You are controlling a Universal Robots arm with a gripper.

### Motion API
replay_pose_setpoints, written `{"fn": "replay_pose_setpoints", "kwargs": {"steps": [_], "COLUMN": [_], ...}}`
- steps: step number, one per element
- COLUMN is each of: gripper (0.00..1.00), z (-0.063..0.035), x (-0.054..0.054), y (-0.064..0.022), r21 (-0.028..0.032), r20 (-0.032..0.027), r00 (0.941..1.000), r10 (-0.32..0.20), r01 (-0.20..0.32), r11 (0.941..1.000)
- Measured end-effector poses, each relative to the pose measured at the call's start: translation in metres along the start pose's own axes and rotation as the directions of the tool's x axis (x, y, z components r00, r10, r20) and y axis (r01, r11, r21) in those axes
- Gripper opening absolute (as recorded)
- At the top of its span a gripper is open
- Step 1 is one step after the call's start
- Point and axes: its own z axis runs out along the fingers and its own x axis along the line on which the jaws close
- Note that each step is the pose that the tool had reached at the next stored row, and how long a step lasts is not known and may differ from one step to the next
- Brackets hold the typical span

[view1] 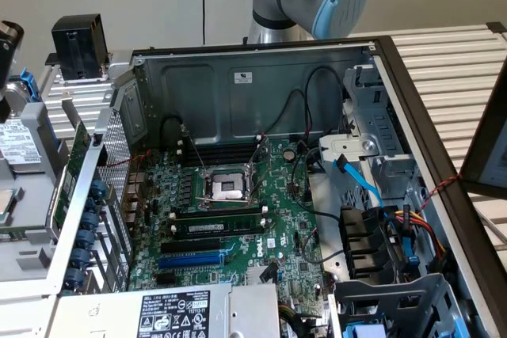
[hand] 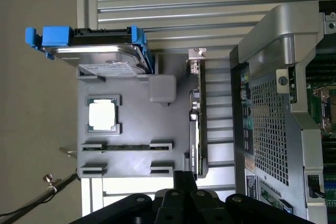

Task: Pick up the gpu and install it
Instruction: 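Pick up the gpu and move the gpu toward the slot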

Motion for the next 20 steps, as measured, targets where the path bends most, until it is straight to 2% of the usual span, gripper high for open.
{"fn": "replay_pose_setpoints", "kwargs": {"steps": [9,11,12,14,16,20], "gripper": [0.11,0.11,0.11,0.11,0.11,0.11], "z": [0.0001,0.0005,0.0007,0.0009,0.0015,0.0044], "x": [0.0030,0.0053,0.0061,0.0068,0.0072,0.0091], "y": [-0.0002,-0.0004,-0.0004,0.0002,0.0014,0.0018], "r21": [0.0000,-0.0005,-0.0008,-0.0016,-0.0023,-0.0026], "r20": [0.0007,0.0058,0.0102,0.0235,0.0327,0.0352], "r00": [1.0000,1.0000,0.9999,0.9997,0.9995,0.9994], "r10": [0.000,-0.001,-0.002,-0.003,-0.003,-0.003], "r01": [0.000,0.001,0.002,0.003,0.003,0.004], "r11": [1.0000,1.0000,1.0000,1.0000,1.0000,1.0000]}}
